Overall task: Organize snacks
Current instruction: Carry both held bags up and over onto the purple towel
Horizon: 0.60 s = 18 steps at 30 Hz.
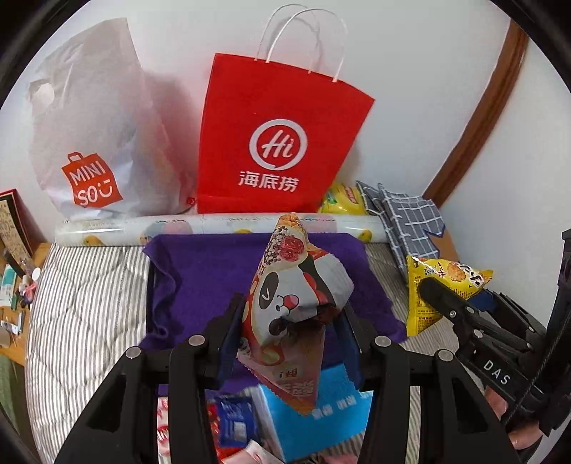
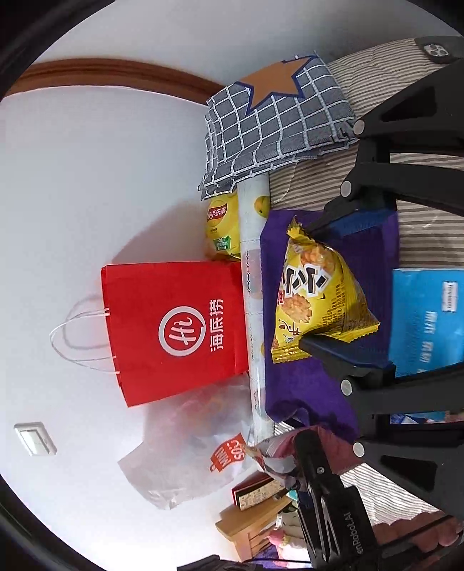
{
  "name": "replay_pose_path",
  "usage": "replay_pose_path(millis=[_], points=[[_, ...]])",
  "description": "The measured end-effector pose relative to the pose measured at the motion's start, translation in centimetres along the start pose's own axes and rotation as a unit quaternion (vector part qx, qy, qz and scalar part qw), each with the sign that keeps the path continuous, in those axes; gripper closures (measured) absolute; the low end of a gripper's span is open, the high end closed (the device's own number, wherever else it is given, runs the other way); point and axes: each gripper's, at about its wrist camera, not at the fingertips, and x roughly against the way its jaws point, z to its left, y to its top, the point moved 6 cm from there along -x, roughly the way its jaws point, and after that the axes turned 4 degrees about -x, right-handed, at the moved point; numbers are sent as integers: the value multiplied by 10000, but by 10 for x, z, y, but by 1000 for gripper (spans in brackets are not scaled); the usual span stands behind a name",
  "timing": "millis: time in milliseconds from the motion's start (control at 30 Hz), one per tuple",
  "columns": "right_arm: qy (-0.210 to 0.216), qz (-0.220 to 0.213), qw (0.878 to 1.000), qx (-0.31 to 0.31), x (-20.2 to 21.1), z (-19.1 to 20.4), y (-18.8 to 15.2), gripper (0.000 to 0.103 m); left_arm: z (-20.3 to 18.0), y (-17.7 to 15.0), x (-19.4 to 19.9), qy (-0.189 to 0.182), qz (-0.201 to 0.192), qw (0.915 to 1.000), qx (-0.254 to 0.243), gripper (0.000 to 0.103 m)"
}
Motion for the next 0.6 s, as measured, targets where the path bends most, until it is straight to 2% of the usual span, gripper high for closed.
replay_pose_path(millis=[267, 600], points=[[-3, 214, 9998, 25, -48, 2, 5, 51, 28, 8, -35, 160, 215, 9996, 55, 54], [-76, 788, 9968, 78, -109, -5, -14, 51, 55, -3, -85, 245, 583, 9977, 224, 54]])
